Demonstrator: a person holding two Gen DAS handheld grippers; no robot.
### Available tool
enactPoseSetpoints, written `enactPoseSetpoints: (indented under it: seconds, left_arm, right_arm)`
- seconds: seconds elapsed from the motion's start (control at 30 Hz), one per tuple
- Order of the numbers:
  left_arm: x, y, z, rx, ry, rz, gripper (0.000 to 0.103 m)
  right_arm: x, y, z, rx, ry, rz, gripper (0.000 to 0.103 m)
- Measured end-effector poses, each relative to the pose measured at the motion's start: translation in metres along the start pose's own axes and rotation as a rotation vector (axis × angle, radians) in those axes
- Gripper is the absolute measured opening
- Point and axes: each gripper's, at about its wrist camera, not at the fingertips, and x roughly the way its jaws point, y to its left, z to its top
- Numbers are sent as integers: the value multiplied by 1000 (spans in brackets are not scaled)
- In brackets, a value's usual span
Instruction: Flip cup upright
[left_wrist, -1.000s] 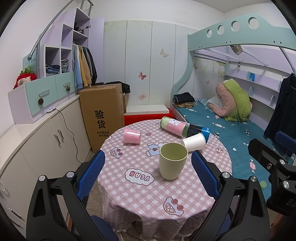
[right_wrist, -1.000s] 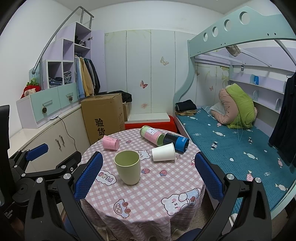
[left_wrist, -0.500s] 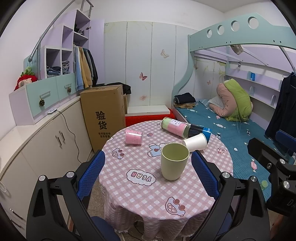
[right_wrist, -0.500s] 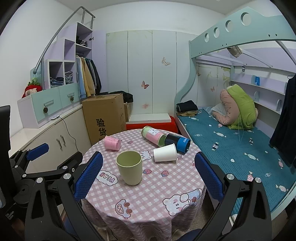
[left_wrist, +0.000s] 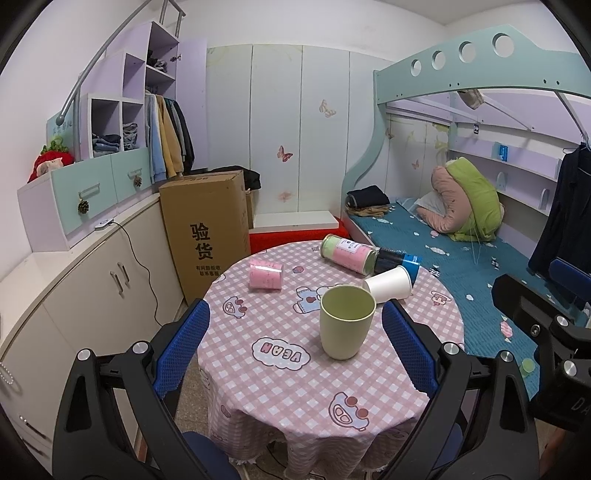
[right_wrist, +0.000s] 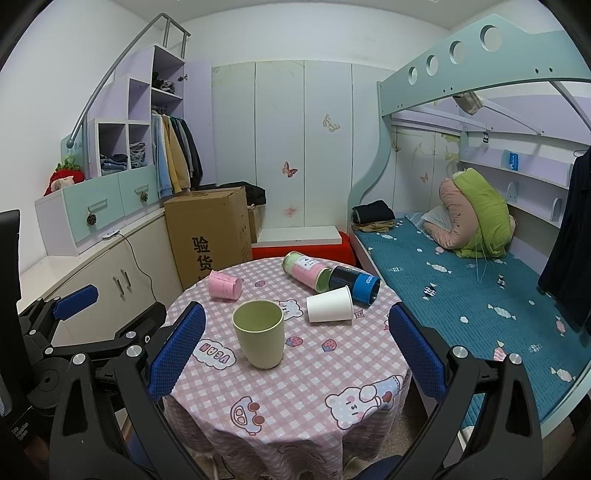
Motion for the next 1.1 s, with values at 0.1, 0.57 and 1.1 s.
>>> enactPoseSetpoints:
  seconds: [0.1,0.57,1.1]
  left_arm:
    - [0,0,0,-1,0,1,95]
    - [0,-1,2,2,-5,-2,95]
    - [-1,-1,3,1,-4,-2,95]
  right_arm:
    - [0,0,0,1,0,0,96]
    - [-2,0,2,-1,-3,2,96]
    - [-3,0,3,-1,-5,2,96]
